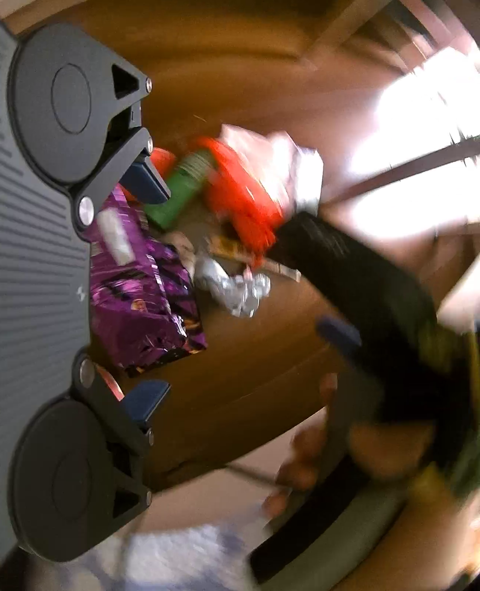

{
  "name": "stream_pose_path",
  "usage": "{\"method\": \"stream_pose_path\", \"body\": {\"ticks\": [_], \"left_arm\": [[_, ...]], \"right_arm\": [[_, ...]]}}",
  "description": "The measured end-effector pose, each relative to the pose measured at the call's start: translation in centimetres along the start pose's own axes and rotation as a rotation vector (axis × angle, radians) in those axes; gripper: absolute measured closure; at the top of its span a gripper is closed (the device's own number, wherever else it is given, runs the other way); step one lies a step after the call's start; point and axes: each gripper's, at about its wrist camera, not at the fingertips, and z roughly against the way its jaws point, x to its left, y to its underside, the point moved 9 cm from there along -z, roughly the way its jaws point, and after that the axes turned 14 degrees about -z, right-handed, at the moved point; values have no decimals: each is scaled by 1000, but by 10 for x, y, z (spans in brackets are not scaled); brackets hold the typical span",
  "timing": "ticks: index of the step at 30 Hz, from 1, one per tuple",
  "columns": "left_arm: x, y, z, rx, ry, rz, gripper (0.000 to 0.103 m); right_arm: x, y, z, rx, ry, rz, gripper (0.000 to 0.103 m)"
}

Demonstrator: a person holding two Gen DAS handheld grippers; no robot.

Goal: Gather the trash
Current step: 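Lower both tools to the trash pile while aiming at purple bag and foil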

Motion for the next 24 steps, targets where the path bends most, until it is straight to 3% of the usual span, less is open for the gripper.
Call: {"method": "stream_pose_path", "body": {"ticks": [3, 6, 11, 20, 24], "left_arm": [[-10, -5, -38, 33, 113, -164, 1], [-14, 2, -71, 89, 194, -253, 1], [-12, 18, -120, 181, 251, -283, 1], [-14, 39, -163, 266, 338, -325, 1], [-17, 44, -173, 267, 335, -331, 1]], "right_arm": [[-11, -1, -36, 50, 3, -36, 19], [-20, -3, -63, 63, 20, -73, 19], [-22, -10, -97, 68, 26, -117, 19], [-33, 2, -144, 127, 56, -142, 18], [-36, 6, -151, 145, 43, -153, 21]]}}
